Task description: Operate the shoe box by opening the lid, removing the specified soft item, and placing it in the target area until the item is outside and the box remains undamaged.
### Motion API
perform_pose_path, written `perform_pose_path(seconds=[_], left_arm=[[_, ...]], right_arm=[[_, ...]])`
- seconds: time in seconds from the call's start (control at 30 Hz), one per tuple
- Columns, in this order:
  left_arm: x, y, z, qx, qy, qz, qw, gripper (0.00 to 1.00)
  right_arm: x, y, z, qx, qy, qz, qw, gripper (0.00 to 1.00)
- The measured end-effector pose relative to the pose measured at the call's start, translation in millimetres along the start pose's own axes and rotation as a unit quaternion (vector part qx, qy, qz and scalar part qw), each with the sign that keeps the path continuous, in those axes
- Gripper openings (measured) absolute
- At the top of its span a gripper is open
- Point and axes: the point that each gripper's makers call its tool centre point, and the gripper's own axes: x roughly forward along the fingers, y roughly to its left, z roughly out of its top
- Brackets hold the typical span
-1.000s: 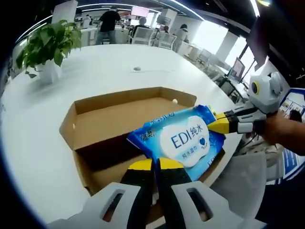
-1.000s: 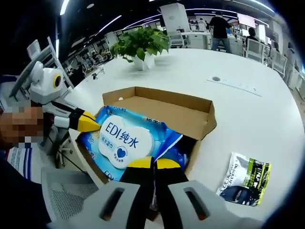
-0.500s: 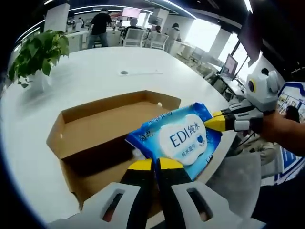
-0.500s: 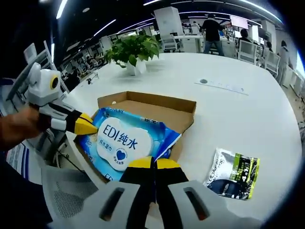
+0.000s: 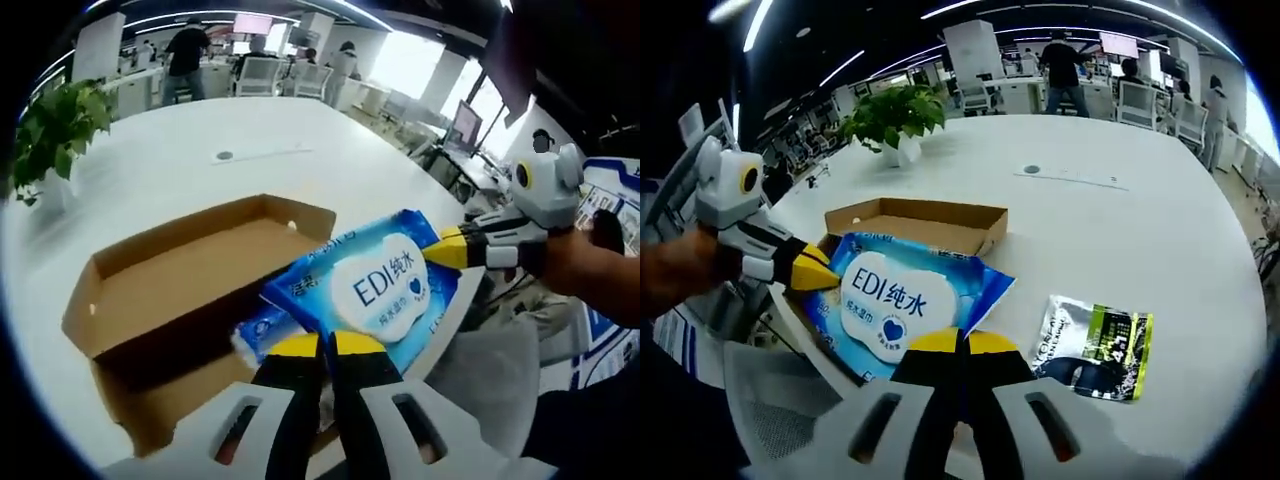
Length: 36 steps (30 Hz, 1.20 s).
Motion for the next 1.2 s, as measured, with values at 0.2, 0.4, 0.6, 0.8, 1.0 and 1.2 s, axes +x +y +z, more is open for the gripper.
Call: perform_pose_path(seconds=[0.2, 0.4, 0.6, 0.8, 1.0, 1.2], left_arm=[[13.9, -13.0, 5.3, 0.007, 0.008, -0.008, 0.9999, 0.0], [28.3, -25.7, 11.0, 0.014, 0.014, -0.014, 0.9997, 0.0], [42.8, -40.4, 13.3, 0.019, 0.023, -0.022, 0.9993, 0.0], [59.4, -58.1, 16.6, 0.025, 0.029, -0.031, 0.9988, 0.0], [73.8, -72.3, 20.8, 0.03, 0.035, -0.039, 0.9982, 0.0], [86.1, -84.0, 24.9, 0.035, 0.039, -0.044, 0.9977, 0.0]], right_arm=[[-8.5, -18.5, -4.1, 0.01, -0.002, -0.008, 0.9999, 0.0], [-13.9, -36.0, -6.8, 0.017, -0.004, -0.013, 0.9998, 0.0], [-23.4, -55.1, -11.9, 0.025, -0.005, -0.02, 0.9995, 0.0], [-33.0, -72.7, -18.3, 0.034, -0.007, -0.028, 0.999, 0.0], [-41.6, -93.4, -24.2, 0.044, -0.009, -0.036, 0.9984, 0.0], [-48.5, -109.1, -27.5, 0.048, -0.009, -0.041, 0.998, 0.0]])
